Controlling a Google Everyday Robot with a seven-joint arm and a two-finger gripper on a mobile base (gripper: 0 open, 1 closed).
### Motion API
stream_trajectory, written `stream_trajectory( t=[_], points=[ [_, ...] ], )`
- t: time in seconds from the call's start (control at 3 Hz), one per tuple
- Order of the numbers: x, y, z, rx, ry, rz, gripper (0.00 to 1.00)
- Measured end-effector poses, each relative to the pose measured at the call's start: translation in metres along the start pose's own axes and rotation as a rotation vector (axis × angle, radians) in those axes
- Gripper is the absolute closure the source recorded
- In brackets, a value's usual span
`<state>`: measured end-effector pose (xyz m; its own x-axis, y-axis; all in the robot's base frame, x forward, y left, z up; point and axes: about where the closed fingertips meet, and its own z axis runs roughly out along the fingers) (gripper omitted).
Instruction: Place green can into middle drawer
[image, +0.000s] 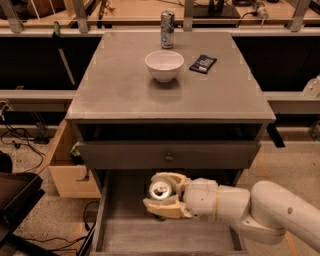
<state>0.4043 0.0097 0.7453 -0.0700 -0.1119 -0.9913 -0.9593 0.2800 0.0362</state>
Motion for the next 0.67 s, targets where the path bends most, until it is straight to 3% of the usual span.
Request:
stream_trajectory(
  t=[0.67],
  points=[
    [0.115, 0.001, 0.026, -0.011, -0.066, 0.048, 1.0]
  ],
)
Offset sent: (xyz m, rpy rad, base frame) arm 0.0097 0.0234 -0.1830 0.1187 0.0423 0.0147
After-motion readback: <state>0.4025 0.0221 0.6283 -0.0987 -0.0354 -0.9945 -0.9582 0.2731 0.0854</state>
